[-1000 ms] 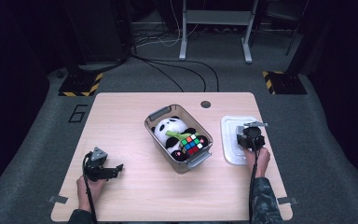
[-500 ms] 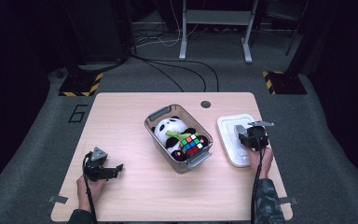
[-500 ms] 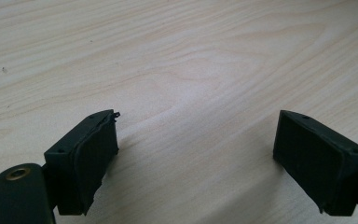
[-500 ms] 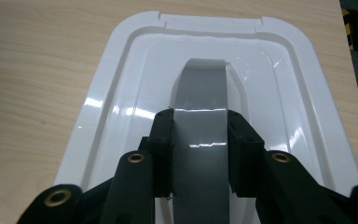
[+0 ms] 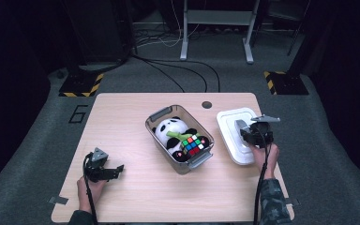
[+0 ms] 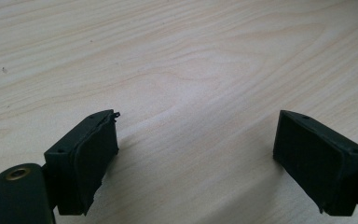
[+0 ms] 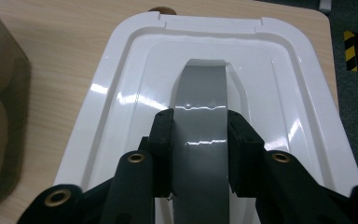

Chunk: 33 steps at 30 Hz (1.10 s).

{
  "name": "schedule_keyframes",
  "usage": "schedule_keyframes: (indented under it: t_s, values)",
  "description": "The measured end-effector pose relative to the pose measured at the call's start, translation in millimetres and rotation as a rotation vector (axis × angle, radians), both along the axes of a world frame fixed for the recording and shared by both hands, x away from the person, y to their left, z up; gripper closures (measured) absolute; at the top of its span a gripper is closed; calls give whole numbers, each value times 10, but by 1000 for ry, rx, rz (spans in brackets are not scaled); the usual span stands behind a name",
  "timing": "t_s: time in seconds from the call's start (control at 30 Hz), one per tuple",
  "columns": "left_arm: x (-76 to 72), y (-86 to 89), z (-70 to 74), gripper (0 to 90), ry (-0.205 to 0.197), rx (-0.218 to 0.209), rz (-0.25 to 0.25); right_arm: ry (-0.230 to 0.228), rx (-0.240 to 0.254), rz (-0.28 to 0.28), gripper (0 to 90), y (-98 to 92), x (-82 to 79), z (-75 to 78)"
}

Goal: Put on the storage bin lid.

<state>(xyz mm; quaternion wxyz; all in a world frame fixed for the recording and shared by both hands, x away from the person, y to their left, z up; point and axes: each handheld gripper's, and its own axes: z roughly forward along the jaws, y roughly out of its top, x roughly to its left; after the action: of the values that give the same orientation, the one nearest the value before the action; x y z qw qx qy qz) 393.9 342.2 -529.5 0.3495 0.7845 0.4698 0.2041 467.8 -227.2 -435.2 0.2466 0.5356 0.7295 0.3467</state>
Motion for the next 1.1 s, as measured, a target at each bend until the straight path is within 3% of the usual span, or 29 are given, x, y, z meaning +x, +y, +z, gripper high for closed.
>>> schedule_keyframes:
  t_s: [0.5,0.67,1.1]
  values:
    - [0,0,0,132,-1,0,1,-46,7,34,667,97,-56,399]
    - [0,0,0,132,0,-1,0,-70,2,59,667,175,-98,587]
    - [-1,-1,0,132,0,-1,2,-103,11,125,668,436,-178,880]
